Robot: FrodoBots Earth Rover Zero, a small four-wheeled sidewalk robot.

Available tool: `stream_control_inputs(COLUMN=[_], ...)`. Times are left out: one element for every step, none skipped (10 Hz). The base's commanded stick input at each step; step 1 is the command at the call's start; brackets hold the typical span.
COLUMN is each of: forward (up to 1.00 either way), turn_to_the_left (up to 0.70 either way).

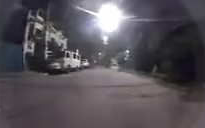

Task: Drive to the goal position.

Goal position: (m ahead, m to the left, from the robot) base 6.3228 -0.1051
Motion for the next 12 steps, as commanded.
stream_control_inputs(forward=[0.7, 0.7, 0.7, 0.7, 0.7, 0.7, 0.7, 0.7, 0.7, 0.7, 0.7, 0.7], turn_to_the_left=[0.0, -0.02, -0.16, -0.35, -0.35, -0.35, -0.35, -0.35, -0.35, -0.35, -0.35, -0.35])
